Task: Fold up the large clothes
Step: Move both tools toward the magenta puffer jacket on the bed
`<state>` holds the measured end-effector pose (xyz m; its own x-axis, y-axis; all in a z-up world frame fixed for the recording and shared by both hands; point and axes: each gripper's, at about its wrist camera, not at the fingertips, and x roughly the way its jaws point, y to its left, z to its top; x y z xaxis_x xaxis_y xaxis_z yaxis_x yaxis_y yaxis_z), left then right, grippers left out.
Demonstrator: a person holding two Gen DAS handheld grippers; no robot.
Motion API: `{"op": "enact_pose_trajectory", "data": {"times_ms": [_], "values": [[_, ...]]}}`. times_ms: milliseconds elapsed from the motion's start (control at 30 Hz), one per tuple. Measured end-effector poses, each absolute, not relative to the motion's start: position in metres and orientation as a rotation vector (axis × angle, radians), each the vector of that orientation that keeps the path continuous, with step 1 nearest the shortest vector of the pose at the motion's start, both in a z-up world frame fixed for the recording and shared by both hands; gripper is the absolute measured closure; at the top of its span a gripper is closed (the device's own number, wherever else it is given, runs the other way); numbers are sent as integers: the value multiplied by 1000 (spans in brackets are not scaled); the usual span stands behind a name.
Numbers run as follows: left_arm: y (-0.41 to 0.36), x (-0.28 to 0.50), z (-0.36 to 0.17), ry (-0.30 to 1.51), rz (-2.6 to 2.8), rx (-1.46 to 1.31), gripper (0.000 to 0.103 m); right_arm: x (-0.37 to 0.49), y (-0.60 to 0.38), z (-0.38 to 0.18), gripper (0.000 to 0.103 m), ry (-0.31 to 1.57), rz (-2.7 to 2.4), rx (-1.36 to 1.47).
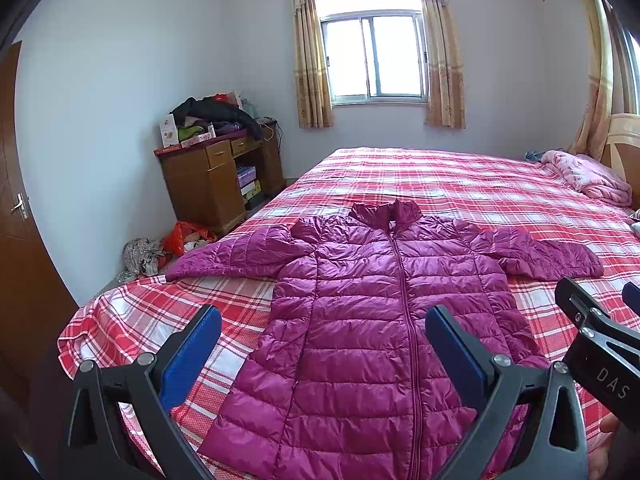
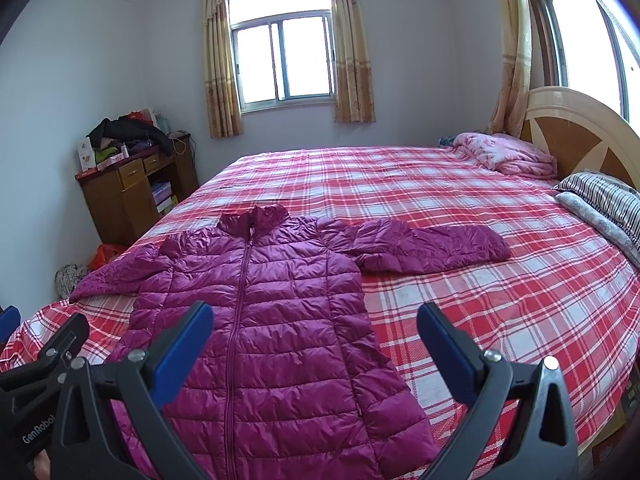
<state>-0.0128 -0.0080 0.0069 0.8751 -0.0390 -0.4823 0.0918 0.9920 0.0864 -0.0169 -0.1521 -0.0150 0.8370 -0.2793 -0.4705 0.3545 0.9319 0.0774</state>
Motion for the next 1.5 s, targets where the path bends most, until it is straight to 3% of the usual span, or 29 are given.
{"op": "enact_pose_trajectory", "data": {"times_ms": [1500], "values": [[-7, 4, -13, 561, -57, 100, 1, 23, -136, -41, 0, 582, -441, -10]]}}
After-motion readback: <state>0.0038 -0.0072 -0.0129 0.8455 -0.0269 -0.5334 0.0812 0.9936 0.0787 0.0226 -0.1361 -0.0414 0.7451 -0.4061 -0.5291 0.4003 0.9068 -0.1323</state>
